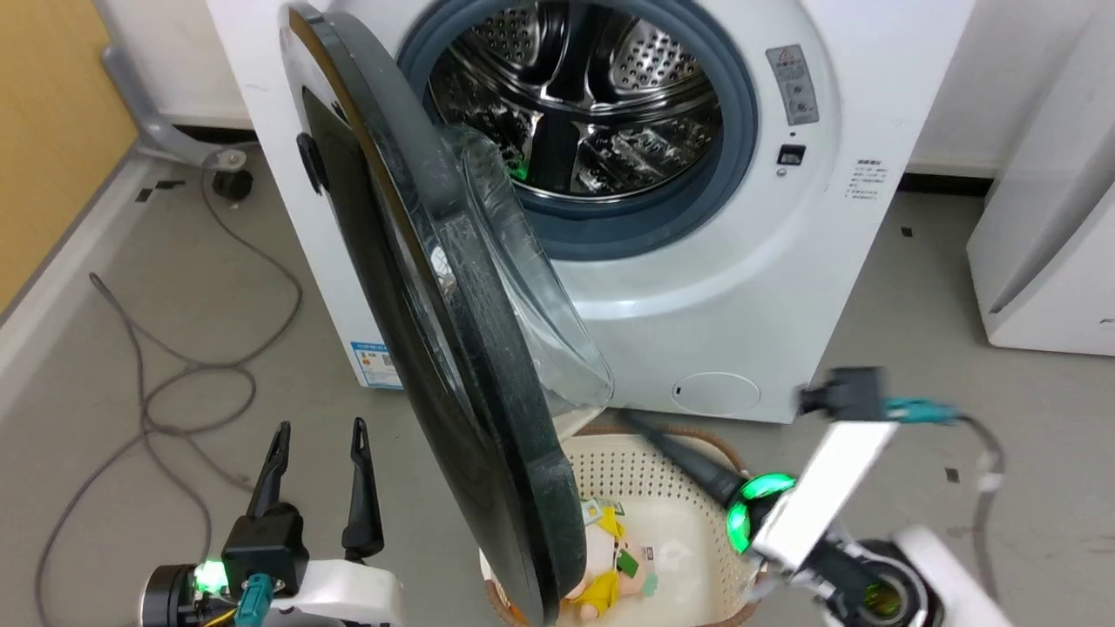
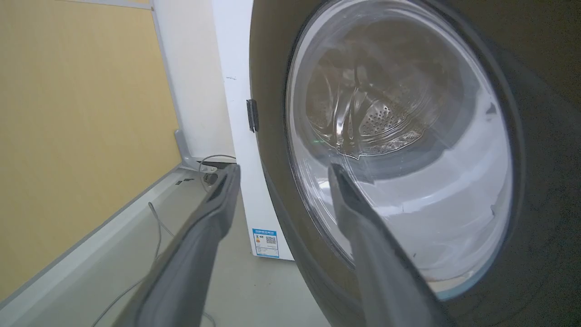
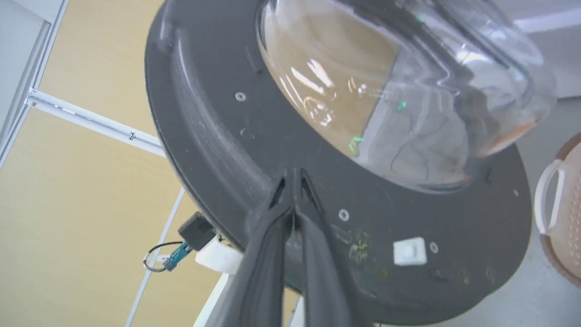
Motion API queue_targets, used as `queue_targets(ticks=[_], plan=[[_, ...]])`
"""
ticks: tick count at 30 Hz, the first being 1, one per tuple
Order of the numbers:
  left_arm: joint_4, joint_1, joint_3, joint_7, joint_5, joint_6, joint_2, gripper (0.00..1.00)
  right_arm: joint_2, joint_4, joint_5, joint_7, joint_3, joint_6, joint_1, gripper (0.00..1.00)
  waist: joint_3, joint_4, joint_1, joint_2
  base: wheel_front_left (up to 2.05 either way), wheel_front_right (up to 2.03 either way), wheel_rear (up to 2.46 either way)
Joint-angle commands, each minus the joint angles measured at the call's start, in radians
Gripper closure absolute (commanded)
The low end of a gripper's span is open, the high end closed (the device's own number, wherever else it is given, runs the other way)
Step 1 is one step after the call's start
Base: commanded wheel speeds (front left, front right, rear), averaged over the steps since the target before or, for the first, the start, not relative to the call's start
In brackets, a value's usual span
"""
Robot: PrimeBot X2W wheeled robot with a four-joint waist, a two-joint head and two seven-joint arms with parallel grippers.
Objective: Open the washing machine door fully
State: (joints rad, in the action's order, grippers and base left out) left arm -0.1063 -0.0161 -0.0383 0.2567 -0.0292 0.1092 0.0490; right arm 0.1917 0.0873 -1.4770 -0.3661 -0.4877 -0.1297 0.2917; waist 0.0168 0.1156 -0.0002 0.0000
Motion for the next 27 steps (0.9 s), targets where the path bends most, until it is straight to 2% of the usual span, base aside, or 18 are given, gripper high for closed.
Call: queue_targets(ticks=[1,10,11,13,15,17,22,25,27], plan=[[-0.003,0.015,0.005,0.005,0.008,-0.005,0.001,0.0,0.012,-0.011,0.029,0.058,0.02,-0.001,-0.016,1.0,-0.007,-0.006,0.0002,0.0,0.0,0.0,0.0],[-0.001,0.024,0.016,0.005,0.011,-0.008,0.002,0.0,0.068,-0.013,0.248,0.514,0.116,-0.001,-0.024,1.0,-0.029,-0.031,0.0002,0.0,0.0,0.0,0.0],[-0.001,0.024,0.016,0.005,0.011,-0.008,0.002,0.0,0.068,-0.013,0.248,0.514,0.116,-0.001,-0.024,1.0,-0.029,-0.031,0.0002,0.0,0.0,0.0,0.0],[0.0,0.028,0.018,0.005,0.012,-0.007,0.002,0.0,0.09,0.005,0.325,0.591,0.14,-0.001,-0.029,1.0,-0.033,-0.037,0.0002,0.0,0.0,0.0,0.0],[0.003,0.033,0.02,0.005,0.012,-0.005,0.002,0.0,0.108,0.022,0.434,0.62,0.18,-0.001,-0.037,1.0,-0.035,-0.044,0.0002,0.0,0.0,0.0,0.0],[0.006,0.038,0.024,0.005,0.011,-0.003,0.002,0.0,0.111,0.02,0.61,0.626,0.24,-0.001,-0.046,1.0,-0.036,-0.052,0.0002,0.0,0.0,0.0,0.0],[0.011,0.042,0.032,0.005,0.011,-0.001,0.002,0.0,0.031,-0.077,1.014,0.628,0.383,-0.001,-0.13,1.0,-0.036,-0.064,0.0002,0.0,0.0,0.0,0.0],[0.013,0.042,0.034,0.005,0.011,-0.001,0.002,0.0,-0.002,-0.111,1.188,0.628,0.427,-0.001,-0.184,1.0,-0.037,-0.068,0.0002,0.0,0.0,0.0,0.0],[0.015,0.042,0.034,0.005,0.012,-0.001,0.002,0.0,-0.039,-0.113,1.232,0.628,0.454,-0.001,-0.219,1.0,-0.039,-0.07,0.0002,0.0,0.0,0.0,0.0]])
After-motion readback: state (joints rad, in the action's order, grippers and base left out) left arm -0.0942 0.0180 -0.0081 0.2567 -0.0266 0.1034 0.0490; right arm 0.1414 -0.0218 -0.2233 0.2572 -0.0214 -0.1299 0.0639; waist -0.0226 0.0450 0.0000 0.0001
